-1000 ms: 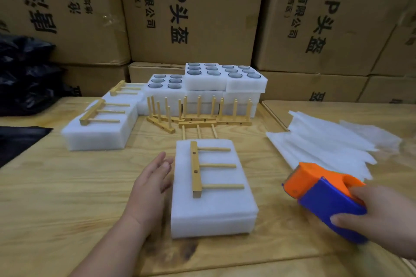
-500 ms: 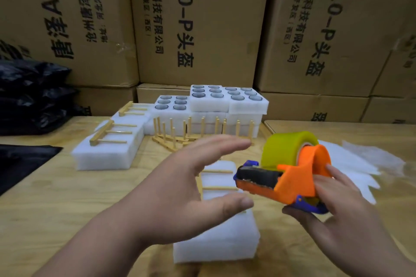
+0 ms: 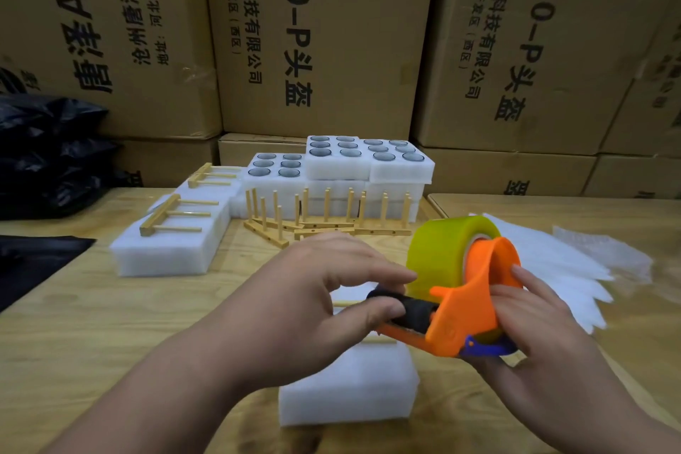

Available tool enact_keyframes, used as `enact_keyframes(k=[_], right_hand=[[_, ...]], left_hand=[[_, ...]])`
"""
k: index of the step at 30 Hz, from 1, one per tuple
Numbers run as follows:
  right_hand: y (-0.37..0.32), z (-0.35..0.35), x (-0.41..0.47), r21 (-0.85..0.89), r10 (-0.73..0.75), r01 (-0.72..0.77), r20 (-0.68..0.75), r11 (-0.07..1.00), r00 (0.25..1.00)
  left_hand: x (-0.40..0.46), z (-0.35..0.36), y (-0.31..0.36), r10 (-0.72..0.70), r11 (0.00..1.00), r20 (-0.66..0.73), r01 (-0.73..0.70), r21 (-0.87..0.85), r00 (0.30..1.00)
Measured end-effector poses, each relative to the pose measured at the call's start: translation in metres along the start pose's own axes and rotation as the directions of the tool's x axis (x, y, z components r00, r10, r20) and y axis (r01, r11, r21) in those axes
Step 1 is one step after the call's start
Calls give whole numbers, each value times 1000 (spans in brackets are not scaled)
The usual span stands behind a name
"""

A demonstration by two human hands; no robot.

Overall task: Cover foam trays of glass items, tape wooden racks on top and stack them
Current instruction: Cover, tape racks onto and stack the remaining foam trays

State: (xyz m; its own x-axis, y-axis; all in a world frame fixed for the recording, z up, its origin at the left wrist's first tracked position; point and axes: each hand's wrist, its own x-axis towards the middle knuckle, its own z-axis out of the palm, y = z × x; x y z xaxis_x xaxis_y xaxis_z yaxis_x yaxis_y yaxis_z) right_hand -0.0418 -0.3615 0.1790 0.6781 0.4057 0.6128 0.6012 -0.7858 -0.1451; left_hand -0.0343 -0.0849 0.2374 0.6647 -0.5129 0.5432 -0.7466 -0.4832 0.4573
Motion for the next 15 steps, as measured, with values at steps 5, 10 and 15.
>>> enact_keyframes(k=[5, 10, 15], right_hand=[[-4, 0, 3, -18, 38, -36, 76, 999, 996], [-10, -2, 15, 99, -11, -4, 147, 995, 989], [-13, -4, 35, 327, 30, -131, 296, 936, 955]], left_hand=[[5, -3, -3, -146, 977, 40, 150, -150, 989], [11, -3, -14, -313, 936, 1, 308, -167, 950], [17, -5, -24, -453, 865, -82, 415, -284, 888]])
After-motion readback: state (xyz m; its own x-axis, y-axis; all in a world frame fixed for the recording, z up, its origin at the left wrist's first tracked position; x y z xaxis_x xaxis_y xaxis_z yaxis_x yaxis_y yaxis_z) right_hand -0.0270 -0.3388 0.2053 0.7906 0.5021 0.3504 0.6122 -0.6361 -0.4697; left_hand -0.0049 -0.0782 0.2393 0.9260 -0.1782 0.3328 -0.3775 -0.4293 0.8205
